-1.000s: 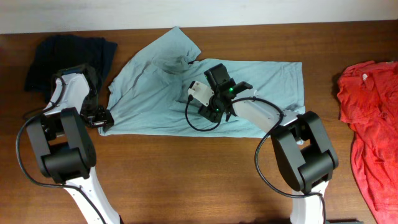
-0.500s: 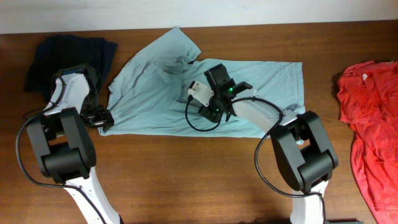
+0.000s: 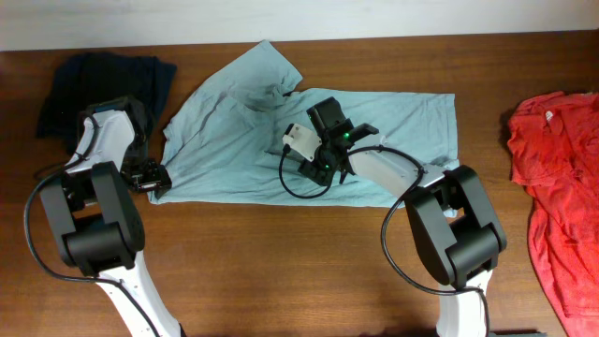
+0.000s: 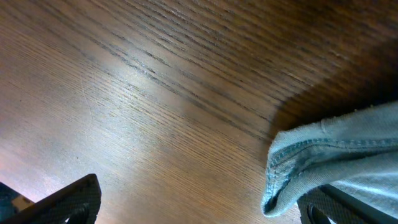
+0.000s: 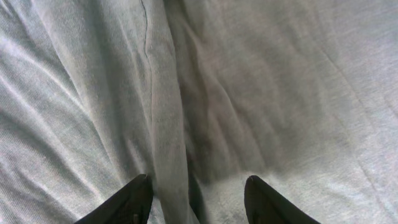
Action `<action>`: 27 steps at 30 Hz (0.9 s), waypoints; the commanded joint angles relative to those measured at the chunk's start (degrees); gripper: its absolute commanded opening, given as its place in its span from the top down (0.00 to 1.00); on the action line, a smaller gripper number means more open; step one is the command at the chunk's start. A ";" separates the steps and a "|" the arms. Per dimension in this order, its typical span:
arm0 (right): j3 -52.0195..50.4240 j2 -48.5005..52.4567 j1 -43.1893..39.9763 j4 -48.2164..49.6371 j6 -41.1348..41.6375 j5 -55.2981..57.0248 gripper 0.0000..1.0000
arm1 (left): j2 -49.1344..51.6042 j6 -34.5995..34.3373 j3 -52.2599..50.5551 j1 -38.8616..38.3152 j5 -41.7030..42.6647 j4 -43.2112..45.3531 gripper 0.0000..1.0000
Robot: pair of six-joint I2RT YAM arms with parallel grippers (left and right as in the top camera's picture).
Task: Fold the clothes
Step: 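Lift the right gripper and move it right toward the shirt's upper-right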
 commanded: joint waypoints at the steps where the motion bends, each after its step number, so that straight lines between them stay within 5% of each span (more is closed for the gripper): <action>1: -0.68 0.94 0.37 0.20 0.48 -0.52 0.52 | 1.03 -0.17 -0.59 0.24 -1.20 0.17 0.01; 10: -0.66 0.94 0.35 0.57 0.48 -0.50 0.96 | 1.03 -0.17 -0.59 0.24 -1.20 0.17 0.01; 27: -0.68 0.94 -5.33 4.22 0.46 4.09 0.96 | 1.03 -0.17 -0.59 0.22 -1.20 0.20 0.01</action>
